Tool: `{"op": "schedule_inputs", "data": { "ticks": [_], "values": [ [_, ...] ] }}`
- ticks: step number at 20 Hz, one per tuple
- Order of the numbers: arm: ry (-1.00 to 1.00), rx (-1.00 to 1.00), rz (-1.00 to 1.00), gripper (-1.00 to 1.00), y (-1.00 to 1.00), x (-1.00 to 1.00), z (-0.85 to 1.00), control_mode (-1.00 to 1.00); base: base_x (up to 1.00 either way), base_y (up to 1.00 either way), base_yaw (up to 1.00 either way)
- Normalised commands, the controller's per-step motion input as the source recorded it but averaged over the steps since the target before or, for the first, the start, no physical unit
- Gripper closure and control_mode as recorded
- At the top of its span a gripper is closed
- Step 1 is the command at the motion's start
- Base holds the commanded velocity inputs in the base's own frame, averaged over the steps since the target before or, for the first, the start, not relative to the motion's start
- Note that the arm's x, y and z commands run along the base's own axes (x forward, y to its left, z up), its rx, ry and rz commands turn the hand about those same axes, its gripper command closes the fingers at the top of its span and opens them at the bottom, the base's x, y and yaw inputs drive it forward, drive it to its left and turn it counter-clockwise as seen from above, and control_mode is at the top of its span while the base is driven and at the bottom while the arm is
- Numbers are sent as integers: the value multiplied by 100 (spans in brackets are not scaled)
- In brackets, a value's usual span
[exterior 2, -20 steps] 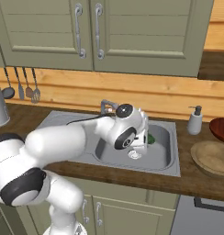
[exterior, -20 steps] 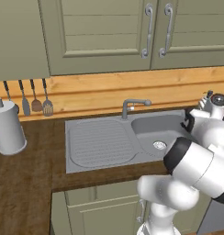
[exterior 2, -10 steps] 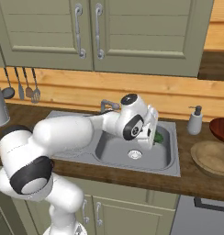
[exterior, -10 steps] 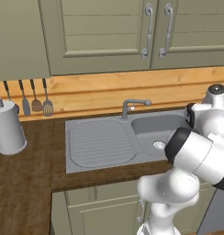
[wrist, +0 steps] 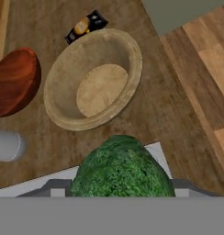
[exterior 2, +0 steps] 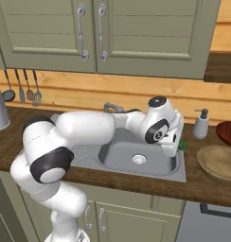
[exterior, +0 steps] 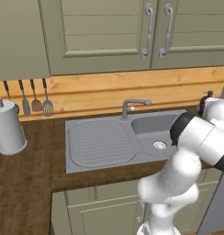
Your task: Pick the broccoli from the sink and place it in the bowl. Then pick the bowl and place it in the microwave. Then close the microwave door and press the start button.
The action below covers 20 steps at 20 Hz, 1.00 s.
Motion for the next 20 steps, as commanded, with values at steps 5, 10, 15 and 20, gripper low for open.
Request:
{"op": "schedule_inputs", "data": {
  "ticks": [5,10,15,20],
  "values": [
    [7,2,-10,100,-75,7,0,-100,0,0,0],
    [-3,5,-4,100,-66,0,0,-100,0,0,0],
    [0,3,0,100,-45,0,-3,-100,0,0,0],
    [0,10,0,100,-38,-7,-1,-100,0,0,0]
  ]
}}
